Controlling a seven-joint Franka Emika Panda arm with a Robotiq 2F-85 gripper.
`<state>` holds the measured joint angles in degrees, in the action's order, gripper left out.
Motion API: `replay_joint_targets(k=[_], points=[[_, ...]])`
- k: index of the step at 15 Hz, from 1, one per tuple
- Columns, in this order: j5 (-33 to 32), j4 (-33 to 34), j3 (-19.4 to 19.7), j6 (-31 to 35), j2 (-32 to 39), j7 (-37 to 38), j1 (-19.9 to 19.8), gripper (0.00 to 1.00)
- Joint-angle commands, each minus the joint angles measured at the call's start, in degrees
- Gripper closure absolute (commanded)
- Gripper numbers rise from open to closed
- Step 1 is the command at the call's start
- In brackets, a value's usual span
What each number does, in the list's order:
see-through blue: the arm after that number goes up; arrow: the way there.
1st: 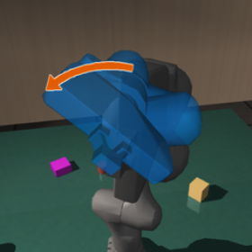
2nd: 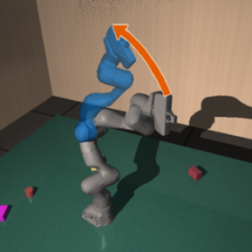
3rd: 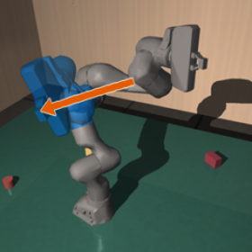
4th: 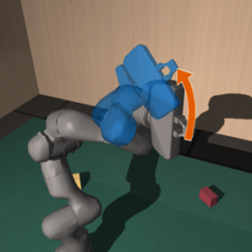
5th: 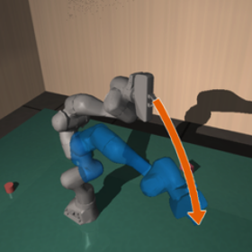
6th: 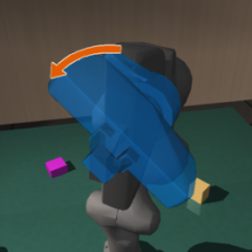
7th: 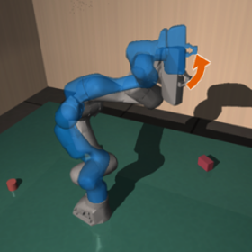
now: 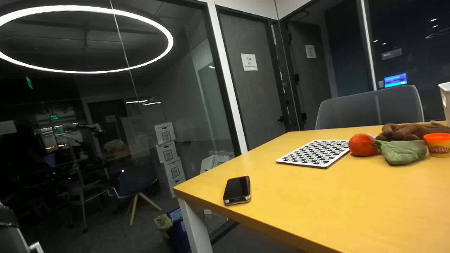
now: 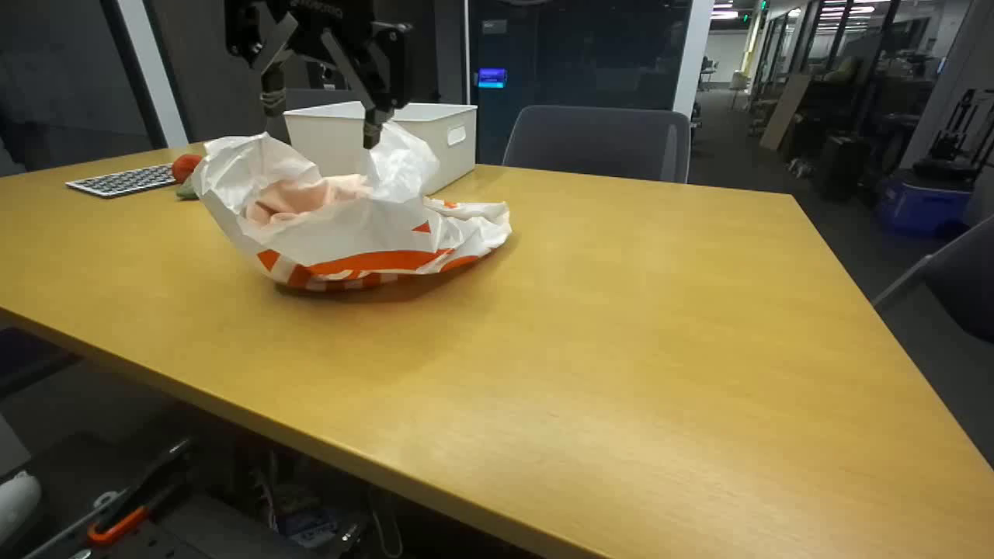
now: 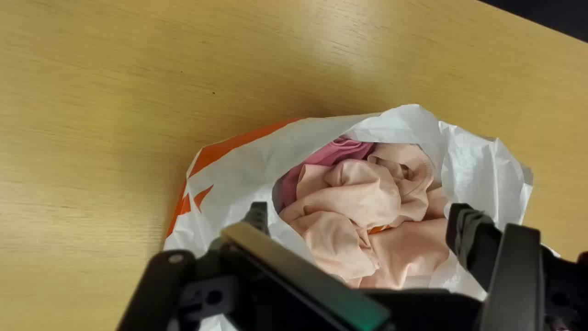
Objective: Remove the peach and pink shirts from the plastic bag
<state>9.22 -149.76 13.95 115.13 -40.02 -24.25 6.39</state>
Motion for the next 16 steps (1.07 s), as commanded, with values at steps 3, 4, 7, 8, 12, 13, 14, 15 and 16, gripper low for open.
replay_joint_targets(k=[3, 4, 7, 8, 12, 13, 14, 15, 16], points=[[0.70, 0.72, -0.94, -0.24, 0.06, -0.57, -1.08, 0.00], [0.70, 0.82, -0.93, -0.24, 0.03, -0.57, -1.08, 0.00], [0.70, 0.85, -0.93, -0.24, 0.03, -0.57, -1.08, 0.00], [0.70, 0.85, -0.93, -0.24, 0.03, -0.57, -1.08, 0.00], [5.78, -0.67, -6.67, 2.92, -1.06, 3.69, 2.64, 0.00], [7.33, -0.52, -8.15, 3.34, -1.20, 4.67, 3.43, 0.00], [9.09, -0.20, -10.36, 5.05, -0.26, 6.59, 4.54, 0.00], [9.29, 0.09, -12.63, 6.01, 0.03, 8.95, 4.71, 0.00], [7.51, -0.19, -15.94, 10.52, 2.59, 12.19, 3.98, 0.00]])
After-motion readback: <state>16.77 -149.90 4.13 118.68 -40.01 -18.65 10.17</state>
